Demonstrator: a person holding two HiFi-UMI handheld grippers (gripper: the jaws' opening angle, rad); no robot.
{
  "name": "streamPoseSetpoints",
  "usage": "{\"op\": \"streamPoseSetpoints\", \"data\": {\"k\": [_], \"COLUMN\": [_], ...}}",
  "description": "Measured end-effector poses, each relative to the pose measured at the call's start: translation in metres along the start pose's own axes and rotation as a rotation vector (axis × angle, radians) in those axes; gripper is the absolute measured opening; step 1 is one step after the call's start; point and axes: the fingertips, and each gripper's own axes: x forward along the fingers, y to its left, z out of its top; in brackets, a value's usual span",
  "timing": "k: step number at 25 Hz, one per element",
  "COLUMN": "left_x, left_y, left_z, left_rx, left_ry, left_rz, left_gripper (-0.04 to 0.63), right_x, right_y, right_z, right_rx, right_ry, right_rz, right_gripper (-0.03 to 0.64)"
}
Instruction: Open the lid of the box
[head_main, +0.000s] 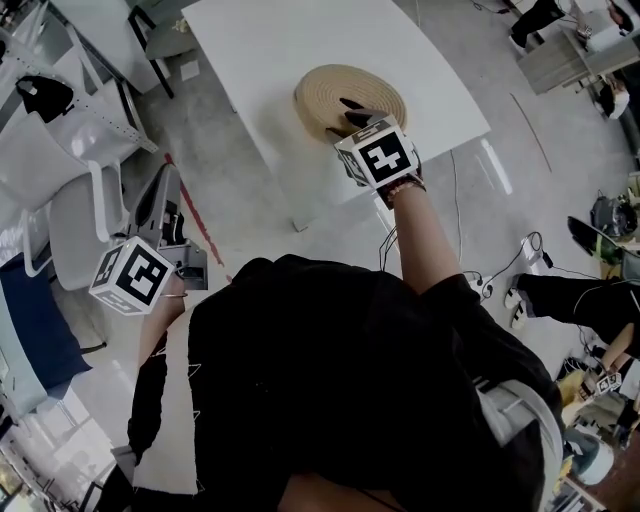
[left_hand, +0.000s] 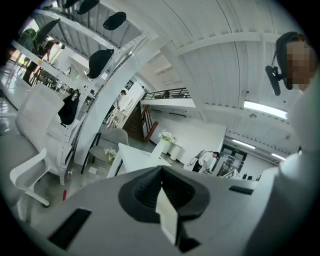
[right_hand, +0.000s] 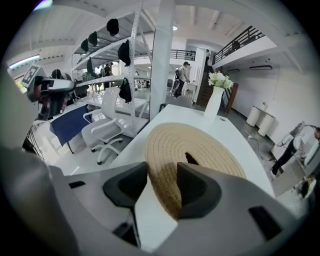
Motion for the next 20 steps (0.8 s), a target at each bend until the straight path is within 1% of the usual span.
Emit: {"op": "streamPoseSetpoints", "data": {"k": [4,7,13,20], "left_x": [-0.004,-0.005,-0.006,-0.004], "left_y": [-0.001,-0.001,0.003,-0.002], "left_z": [-0.002,0.001,0.001,0.001], "left_rx": [0.001,0.004,-0.01,-0.01], "left_ry": [0.01,0.002,-0.001,-0.003], "left_rz": [0.005,0.005,0.0,-0.013], "left_gripper": [0.009,0.009,0.009,0.009], "right_x": [-0.001,-0.003,-0.002,-0.012], "right_y": [0.0,0.0,0.001,-0.002], "right_z": [0.0,0.002,0.001,0.011], "right_rx": [0.005,0.009,-0.023,0.026], "right_ry": [0.001,-0.009,-0.02,-0.081], "right_rz": [0.014,0.014,-0.008,0.001], "right_gripper": [0.187,0.186,0.178,0.167]}}
